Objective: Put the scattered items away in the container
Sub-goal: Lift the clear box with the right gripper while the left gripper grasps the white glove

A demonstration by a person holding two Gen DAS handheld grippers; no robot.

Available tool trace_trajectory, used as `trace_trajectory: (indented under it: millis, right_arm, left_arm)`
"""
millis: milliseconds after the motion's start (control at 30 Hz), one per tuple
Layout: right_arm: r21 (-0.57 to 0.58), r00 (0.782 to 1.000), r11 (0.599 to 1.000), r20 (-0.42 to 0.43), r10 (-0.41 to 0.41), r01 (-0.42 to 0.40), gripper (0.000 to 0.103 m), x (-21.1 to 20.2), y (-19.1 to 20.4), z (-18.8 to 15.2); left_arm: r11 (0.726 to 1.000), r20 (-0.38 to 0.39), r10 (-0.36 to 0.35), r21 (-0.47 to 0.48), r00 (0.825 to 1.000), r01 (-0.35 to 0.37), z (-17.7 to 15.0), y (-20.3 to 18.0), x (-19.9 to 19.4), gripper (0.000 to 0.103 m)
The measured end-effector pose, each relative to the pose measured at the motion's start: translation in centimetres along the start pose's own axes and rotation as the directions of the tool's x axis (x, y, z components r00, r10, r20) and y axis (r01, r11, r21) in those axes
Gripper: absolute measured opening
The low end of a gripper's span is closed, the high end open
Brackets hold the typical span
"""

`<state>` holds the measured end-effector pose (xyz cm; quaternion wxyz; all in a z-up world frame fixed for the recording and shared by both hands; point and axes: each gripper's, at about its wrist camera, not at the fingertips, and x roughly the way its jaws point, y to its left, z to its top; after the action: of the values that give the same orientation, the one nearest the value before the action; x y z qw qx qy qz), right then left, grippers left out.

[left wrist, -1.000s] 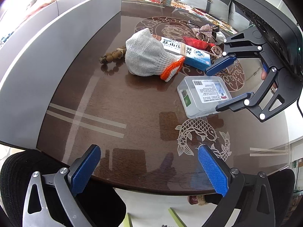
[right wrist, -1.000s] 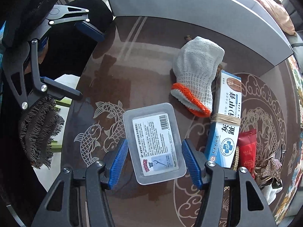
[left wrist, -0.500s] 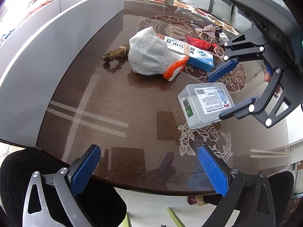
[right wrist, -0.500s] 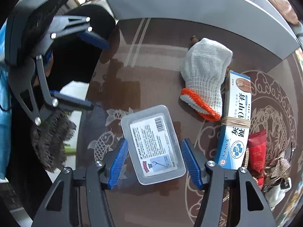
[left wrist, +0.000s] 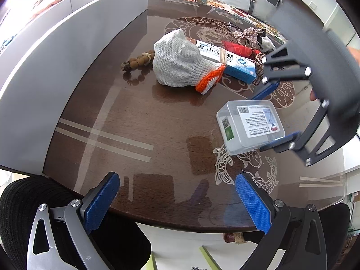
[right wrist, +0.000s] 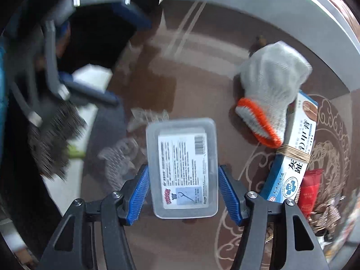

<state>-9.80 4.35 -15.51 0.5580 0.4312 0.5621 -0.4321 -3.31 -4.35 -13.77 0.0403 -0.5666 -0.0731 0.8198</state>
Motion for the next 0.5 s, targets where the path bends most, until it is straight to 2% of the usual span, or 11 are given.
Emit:
trace_trajectory:
  millis: [100,167,267,333,400,467,500]
  right_arm:
    - [0.094,0.999,0.995,0.008,0.037,-0.038,0.063,0.3,-0.9,0.3]
    - [0.205,0.998,0.977,0.037,0.060,-0.066,0.062,0.0,-1.9,0.0]
    - [0.262,0.999,0.965,0.047,0.018,-0.030,0.062,0.0,-1.6,-0.9]
    - [0.346,0.998,0.938,0.069,-0.012,-0.013,0.062,-0.3,-1.4,-1.9]
    - [0.463,0.989,0.886,0.124,-0.074,0.008,0.062,-1.0,-1.1,-3.7]
    - [0.629,0.965,0.777,0.217,-0.145,-0.025,0.062,-2.1,-0.7,-6.4]
    - [0.713,0.944,0.697,0.275,-0.184,-0.072,0.062,-2.7,-0.2,-8.3]
  left_arm:
    - [1.000,-0.002,-0.004,-0.003,1.000,0.004,0.0,0.0,0.0,0.103]
    - [1.000,-0.003,-0.008,-0.003,1.000,0.008,0.0,0.0,0.0,0.103]
    - [1.000,-0.004,-0.007,-0.005,1.000,0.007,0.0,0.0,0.0,0.103]
    - [1.000,-0.004,-0.003,-0.011,1.000,0.003,0.0,0.1,0.0,0.103]
    - [1.000,-0.016,-0.004,-0.031,1.000,0.003,0.1,0.1,0.1,0.103]
    - [0.997,-0.033,-0.019,-0.071,0.999,0.017,0.6,0.1,0.3,0.103]
    - [0.993,-0.034,-0.046,-0.106,0.998,0.042,1.2,0.1,0.4,0.103]
